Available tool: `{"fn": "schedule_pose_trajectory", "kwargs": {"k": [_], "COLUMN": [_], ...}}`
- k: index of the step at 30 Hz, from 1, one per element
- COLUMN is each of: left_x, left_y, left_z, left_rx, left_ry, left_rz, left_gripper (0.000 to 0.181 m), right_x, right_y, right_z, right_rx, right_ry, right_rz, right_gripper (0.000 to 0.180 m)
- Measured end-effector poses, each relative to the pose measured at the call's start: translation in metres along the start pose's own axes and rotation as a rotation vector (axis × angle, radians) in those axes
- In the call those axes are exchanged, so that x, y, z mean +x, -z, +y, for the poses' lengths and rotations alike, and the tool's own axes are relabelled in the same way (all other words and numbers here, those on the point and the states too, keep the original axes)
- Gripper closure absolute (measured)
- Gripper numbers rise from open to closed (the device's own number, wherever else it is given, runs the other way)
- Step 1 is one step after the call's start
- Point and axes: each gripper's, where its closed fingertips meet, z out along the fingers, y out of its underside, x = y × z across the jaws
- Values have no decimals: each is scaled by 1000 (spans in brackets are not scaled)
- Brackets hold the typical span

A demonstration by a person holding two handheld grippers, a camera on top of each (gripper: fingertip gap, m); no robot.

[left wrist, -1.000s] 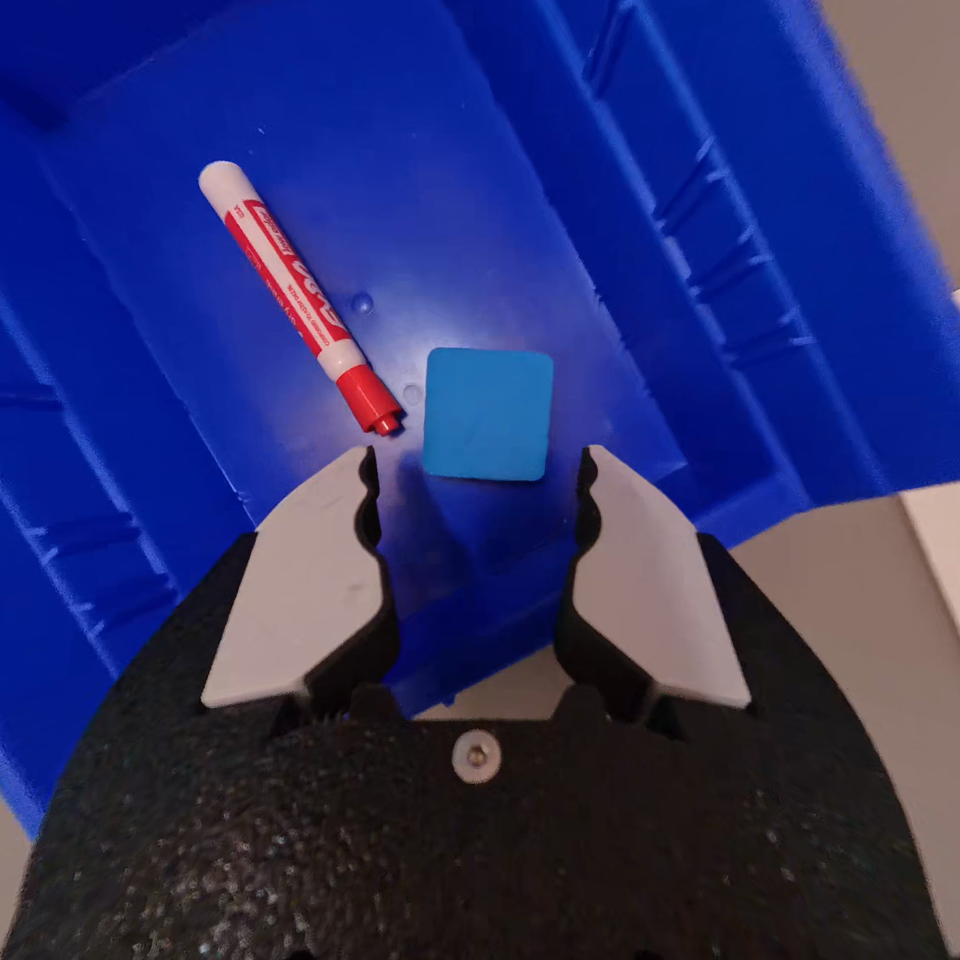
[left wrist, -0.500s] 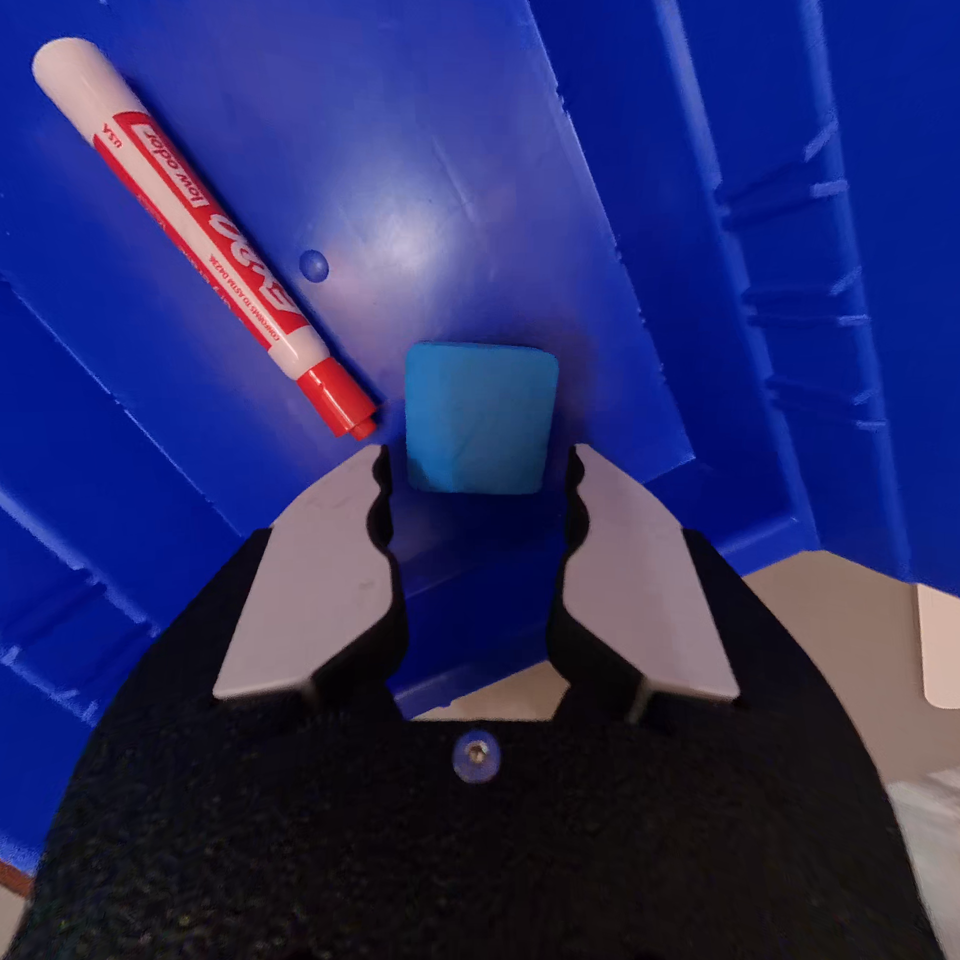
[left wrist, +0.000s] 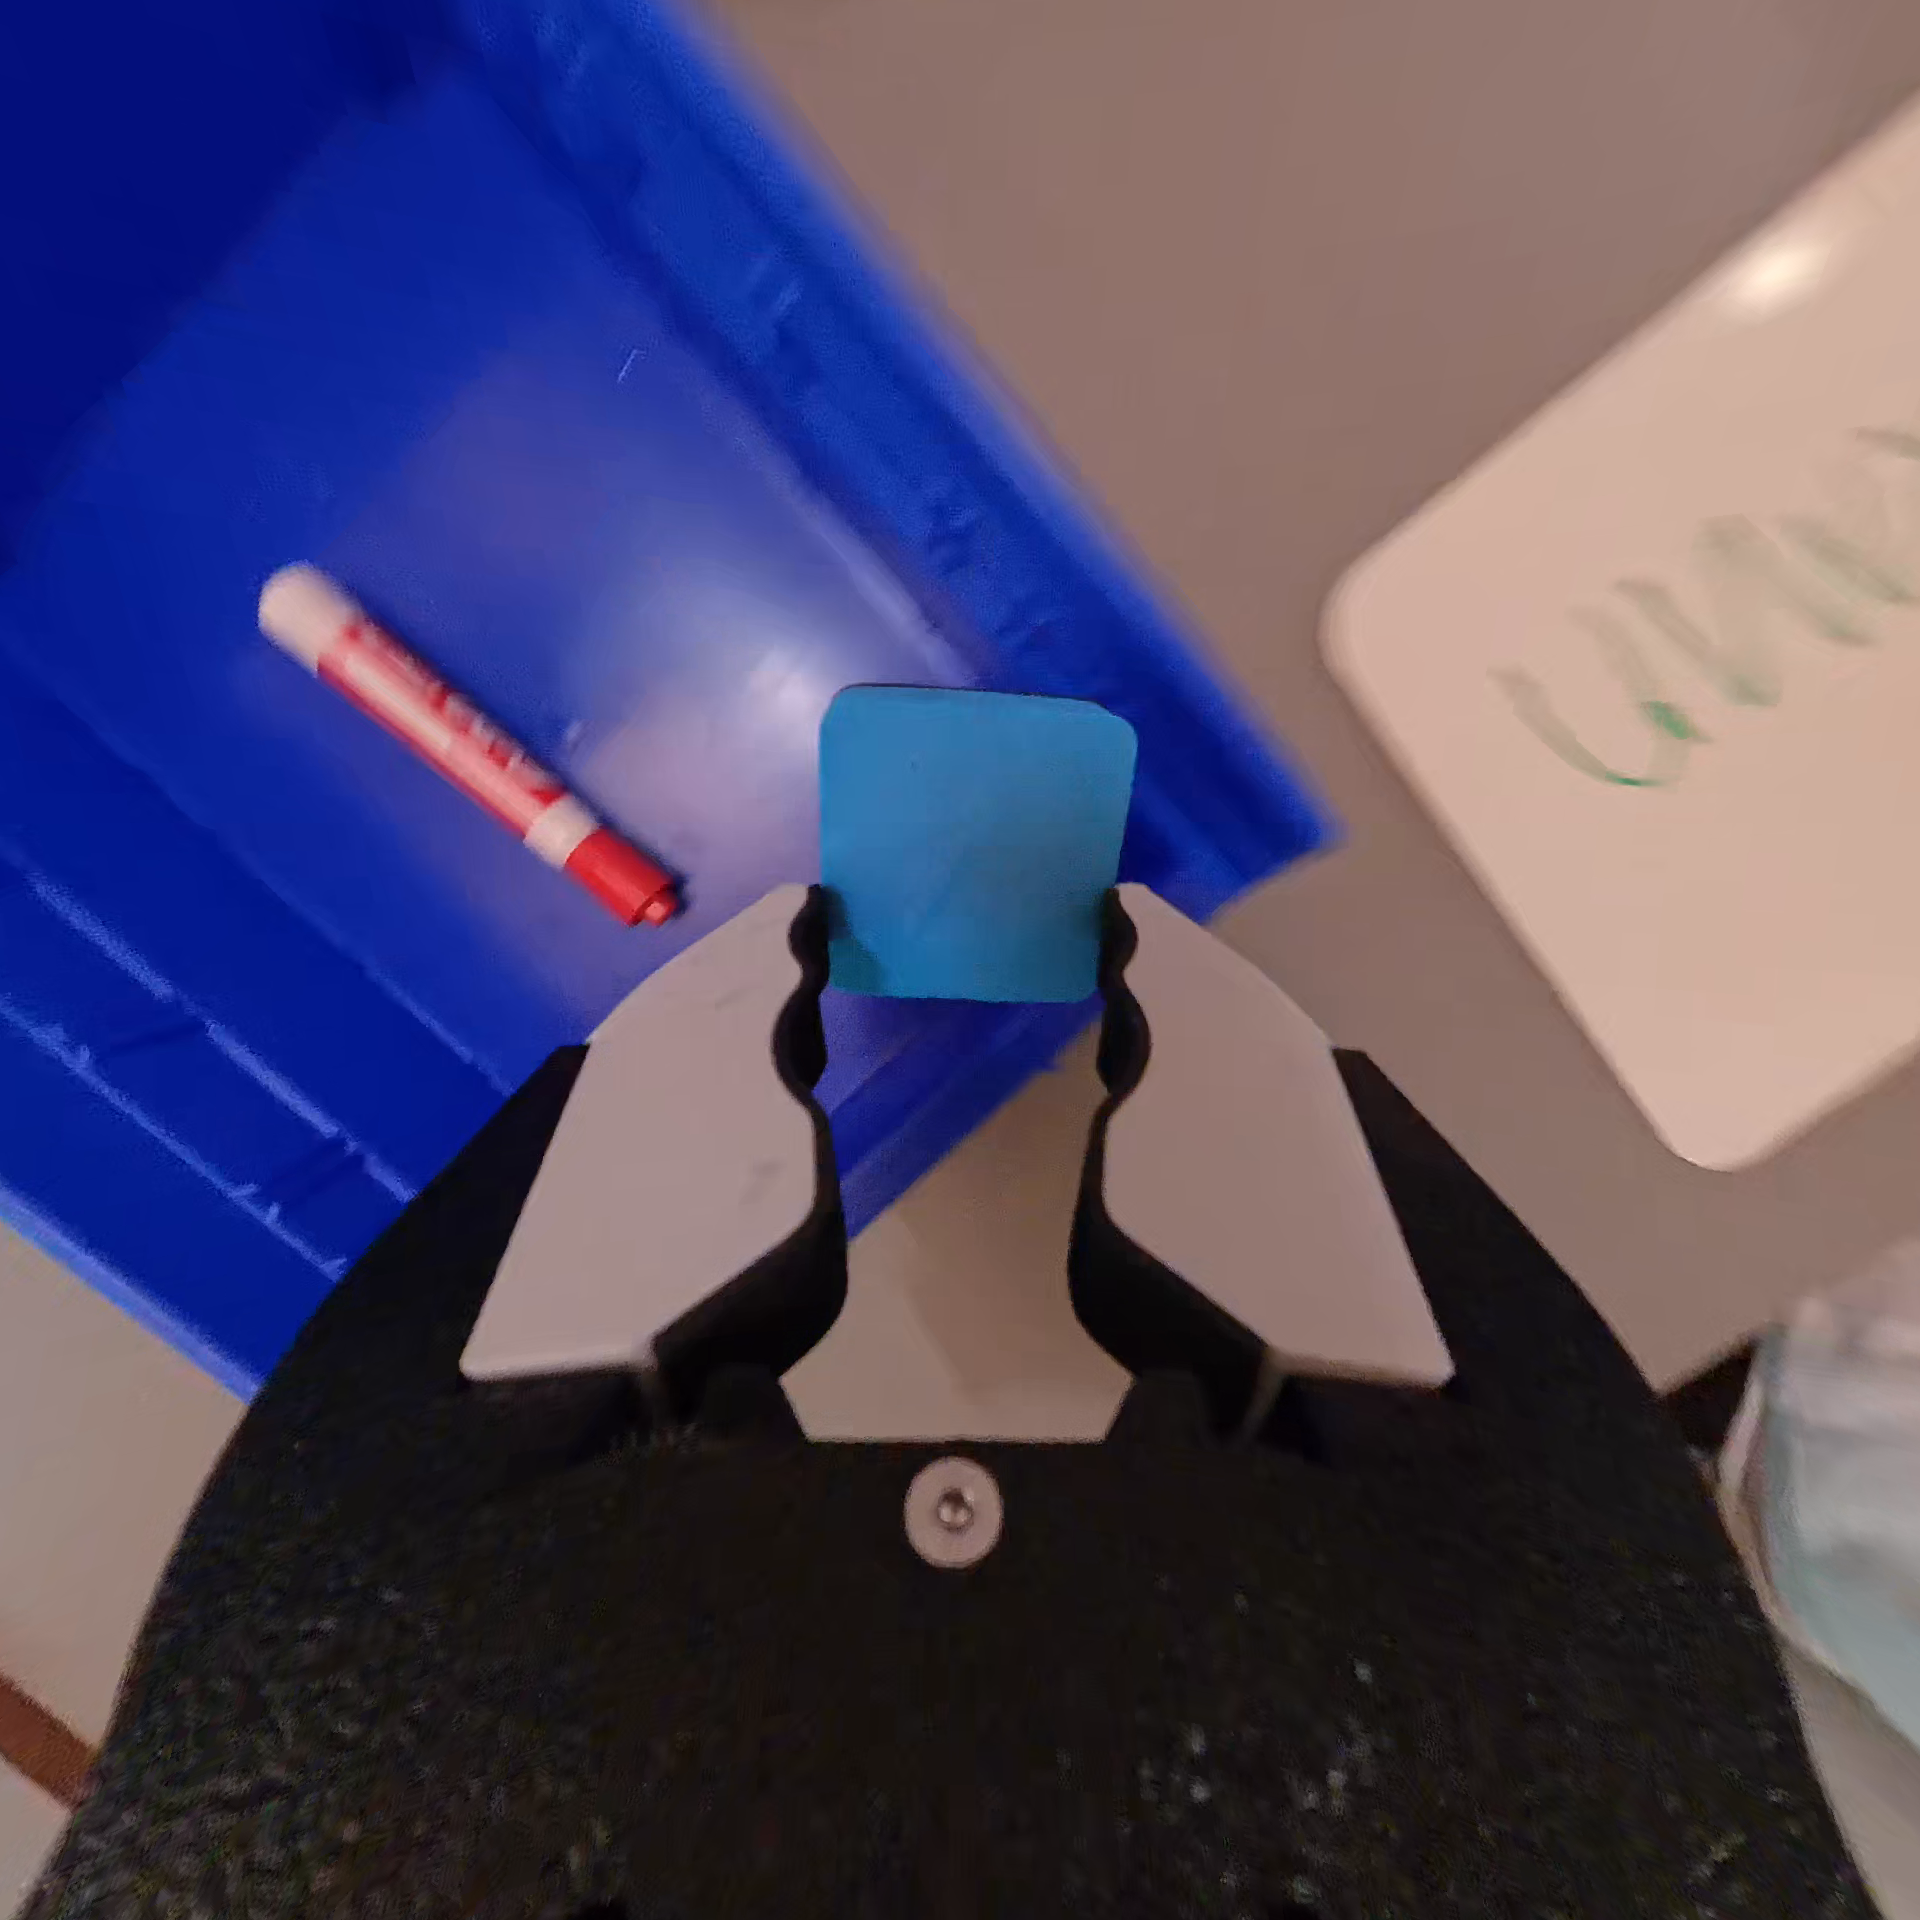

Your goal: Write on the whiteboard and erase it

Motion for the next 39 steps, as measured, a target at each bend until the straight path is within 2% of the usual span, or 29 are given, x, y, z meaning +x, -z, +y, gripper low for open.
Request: {"fn": "schedule_pose_trajectory", "kwargs": {"k": [3, 5, 9, 12, 18, 24, 39], "left_x": [58, 99, 166, 201, 225, 229, 230], "left_y": [44, 56, 44, 27, 12, 7, -3], "left_z": [-24, -34, -42, -49, -62, -60, -50], "left_rx": [83, 87, 17, 19, 95, 91, 37], "left_ry": [-184, -343, -632, -760, -769, -758, -764], "left_rz": [118, 183, 232, 264, 327, 344, 328], "left_gripper": [132, 131, 131, 131, 131, 131, 131], "right_x": [-20, -33, -54, -69, -87, -87, -91], "right_y": [-18, -35, -72, -90, -95, -92, -97], "right_z": [-15, -25, -31, -27, -2, 10, 38], "right_rx": [-15, -32, -103, -148, -261, -268, -386], "right_ry": [43, 74, 151, 179, 245, 249, 267], "right_rz": [-126, -191, -267, -316, -391, -413, -465], "right_gripper": [83, 84, 89, 96, 105, 123, 124]}}
